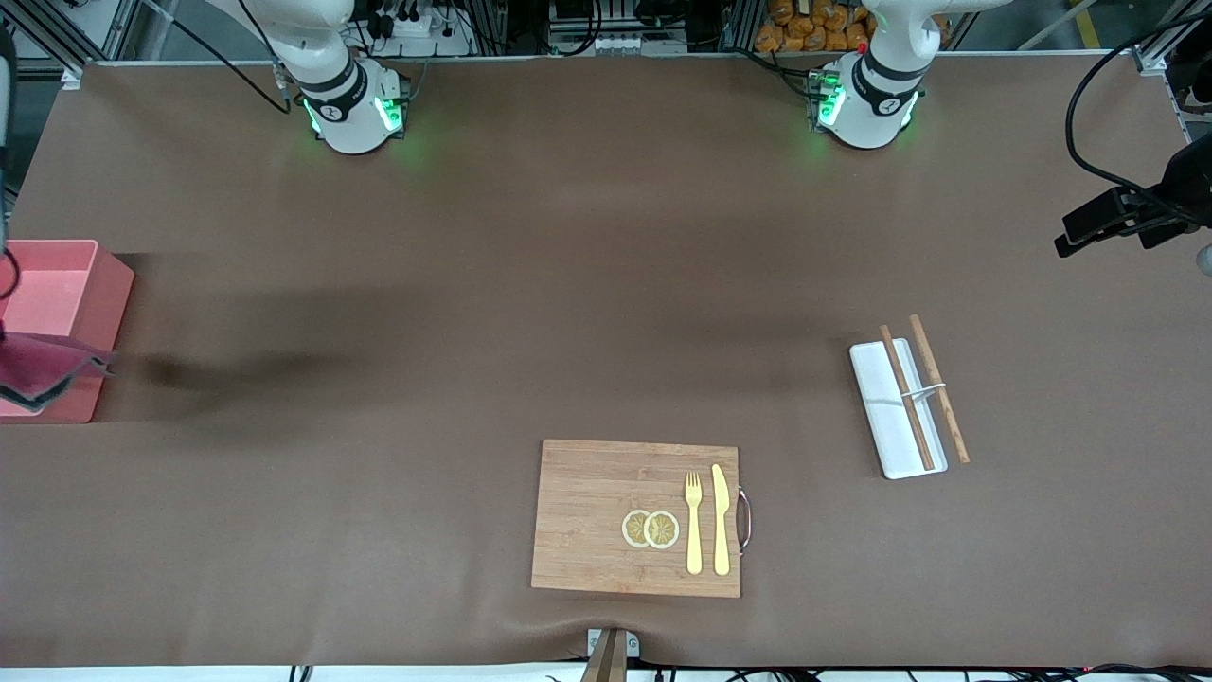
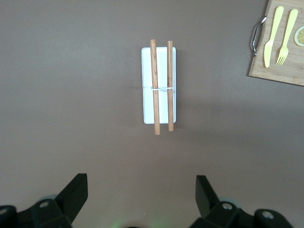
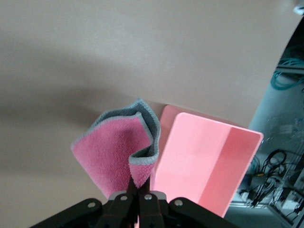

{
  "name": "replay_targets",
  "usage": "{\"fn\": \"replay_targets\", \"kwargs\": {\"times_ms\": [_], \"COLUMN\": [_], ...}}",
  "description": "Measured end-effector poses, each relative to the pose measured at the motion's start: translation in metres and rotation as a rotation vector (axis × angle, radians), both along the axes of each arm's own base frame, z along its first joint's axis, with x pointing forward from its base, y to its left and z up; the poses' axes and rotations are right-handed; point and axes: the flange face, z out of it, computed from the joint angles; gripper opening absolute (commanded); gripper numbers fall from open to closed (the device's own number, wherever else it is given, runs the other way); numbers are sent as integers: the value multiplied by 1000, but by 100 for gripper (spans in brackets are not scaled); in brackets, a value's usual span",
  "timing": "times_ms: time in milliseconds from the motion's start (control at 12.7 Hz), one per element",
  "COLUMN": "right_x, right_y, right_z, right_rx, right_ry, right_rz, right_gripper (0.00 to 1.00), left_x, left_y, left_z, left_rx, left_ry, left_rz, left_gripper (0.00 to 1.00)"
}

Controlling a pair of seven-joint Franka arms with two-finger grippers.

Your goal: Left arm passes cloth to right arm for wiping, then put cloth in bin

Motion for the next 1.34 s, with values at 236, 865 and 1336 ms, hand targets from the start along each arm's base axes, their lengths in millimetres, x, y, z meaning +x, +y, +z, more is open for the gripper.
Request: {"fn": "replay_targets", "kwargs": {"times_ms": [236, 865, 1336], "right_x": [2, 24, 3], "right_y": [14, 278, 414], "right_z": [-57, -172, -93], "right_rx": [19, 168, 380], "right_ry": [86, 156, 214], "right_rz": [-26, -109, -384], "right_gripper": [0, 0, 0], "left_x": [0, 0, 0], "left_y": [1, -3, -3], "left_z": [0, 0, 0], "left_rx": [0, 0, 0], "left_ry": [0, -1, 0], "left_rz": [1, -5, -6], "left_gripper": [100, 100, 100]}}
